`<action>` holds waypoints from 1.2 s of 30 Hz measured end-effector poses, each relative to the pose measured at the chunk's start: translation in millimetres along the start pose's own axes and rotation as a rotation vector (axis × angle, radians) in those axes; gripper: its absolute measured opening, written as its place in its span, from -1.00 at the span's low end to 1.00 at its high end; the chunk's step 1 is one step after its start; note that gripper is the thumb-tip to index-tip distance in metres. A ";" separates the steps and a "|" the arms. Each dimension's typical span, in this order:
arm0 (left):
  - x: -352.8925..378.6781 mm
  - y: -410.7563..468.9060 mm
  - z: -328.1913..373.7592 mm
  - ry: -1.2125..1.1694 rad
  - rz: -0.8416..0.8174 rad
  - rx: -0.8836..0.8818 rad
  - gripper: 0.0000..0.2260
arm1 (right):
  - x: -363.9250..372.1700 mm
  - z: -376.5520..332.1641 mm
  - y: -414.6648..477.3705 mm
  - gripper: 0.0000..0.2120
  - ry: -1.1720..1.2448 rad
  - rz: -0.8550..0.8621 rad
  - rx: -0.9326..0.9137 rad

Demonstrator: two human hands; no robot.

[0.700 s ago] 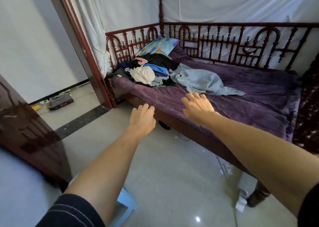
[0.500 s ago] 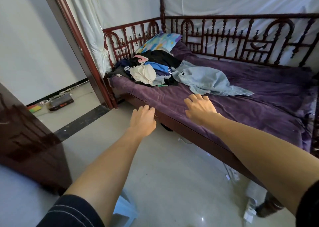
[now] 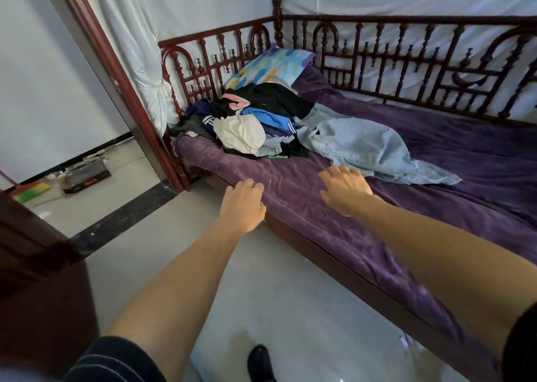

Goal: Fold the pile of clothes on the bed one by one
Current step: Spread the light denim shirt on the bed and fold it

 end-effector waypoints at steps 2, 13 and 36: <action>16.9 38.0 -14.1 -0.006 -0.006 0.037 -0.72 | 13.4 5.8 38.3 -0.57 0.002 -0.022 0.031; 85.8 256.2 -84.9 -0.115 -0.122 0.237 -0.79 | 62.7 42.0 218.3 -0.58 0.114 -0.140 0.269; 307.3 639.4 -68.4 -0.236 -0.557 0.431 -0.74 | 251.2 206.8 512.6 -0.65 0.381 -0.442 0.629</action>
Point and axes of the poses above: each hand's wrist, its own y-axis towards the middle knuckle, its own x-axis out of the palm, z = x × y, the point moved 4 cm from there along y, towards the middle knuckle, and after that the axes turned 4 degrees about y, right-handed, at the moved point
